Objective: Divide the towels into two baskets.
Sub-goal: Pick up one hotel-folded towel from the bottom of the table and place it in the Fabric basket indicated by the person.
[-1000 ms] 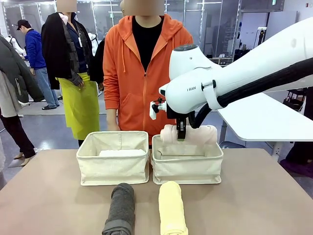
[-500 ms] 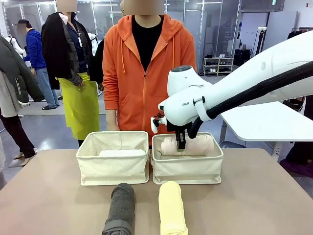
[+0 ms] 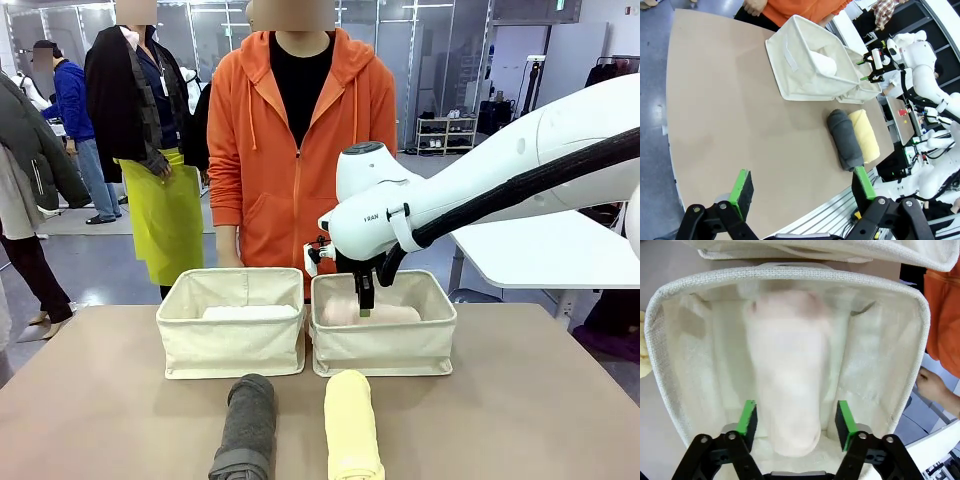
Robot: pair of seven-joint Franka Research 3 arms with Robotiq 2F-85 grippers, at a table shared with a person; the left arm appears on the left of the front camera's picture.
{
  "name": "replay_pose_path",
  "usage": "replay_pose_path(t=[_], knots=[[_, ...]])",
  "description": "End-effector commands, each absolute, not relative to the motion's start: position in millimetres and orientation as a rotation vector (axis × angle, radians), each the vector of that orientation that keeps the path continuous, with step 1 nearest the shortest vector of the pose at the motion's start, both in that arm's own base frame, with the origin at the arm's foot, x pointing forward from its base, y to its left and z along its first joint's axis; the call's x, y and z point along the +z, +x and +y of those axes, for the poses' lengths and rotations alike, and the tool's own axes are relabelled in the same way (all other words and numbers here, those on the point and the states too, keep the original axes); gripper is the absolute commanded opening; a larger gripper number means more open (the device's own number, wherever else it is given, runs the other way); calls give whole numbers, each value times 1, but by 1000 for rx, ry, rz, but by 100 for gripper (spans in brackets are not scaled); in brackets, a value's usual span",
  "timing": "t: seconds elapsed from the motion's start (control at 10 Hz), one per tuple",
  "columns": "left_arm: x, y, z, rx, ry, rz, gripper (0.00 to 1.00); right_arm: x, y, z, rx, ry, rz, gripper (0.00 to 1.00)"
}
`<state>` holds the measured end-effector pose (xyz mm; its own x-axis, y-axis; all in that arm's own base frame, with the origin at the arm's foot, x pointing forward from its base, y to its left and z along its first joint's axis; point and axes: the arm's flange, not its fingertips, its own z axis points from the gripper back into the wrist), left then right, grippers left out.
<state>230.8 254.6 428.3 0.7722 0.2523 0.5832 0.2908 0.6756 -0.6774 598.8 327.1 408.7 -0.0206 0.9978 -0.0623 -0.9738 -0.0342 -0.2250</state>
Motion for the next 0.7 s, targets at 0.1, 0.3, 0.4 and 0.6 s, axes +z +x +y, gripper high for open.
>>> replay_pose_path(t=[0.1, 0.3, 0.4, 0.6], knots=[[430, 228, 255, -34, -861, -727, 100, 409, 599, 327, 1590, -227, -133, 92], [430, 228, 255, -34, -861, -727, 100, 409, 599, 327, 1590, -227, -133, 92], [430, 228, 255, -34, -861, -727, 100, 409, 599, 327, 1590, -227, -133, 92], [430, 228, 255, -34, -861, -727, 100, 409, 599, 327, 1590, -227, -133, 92]])
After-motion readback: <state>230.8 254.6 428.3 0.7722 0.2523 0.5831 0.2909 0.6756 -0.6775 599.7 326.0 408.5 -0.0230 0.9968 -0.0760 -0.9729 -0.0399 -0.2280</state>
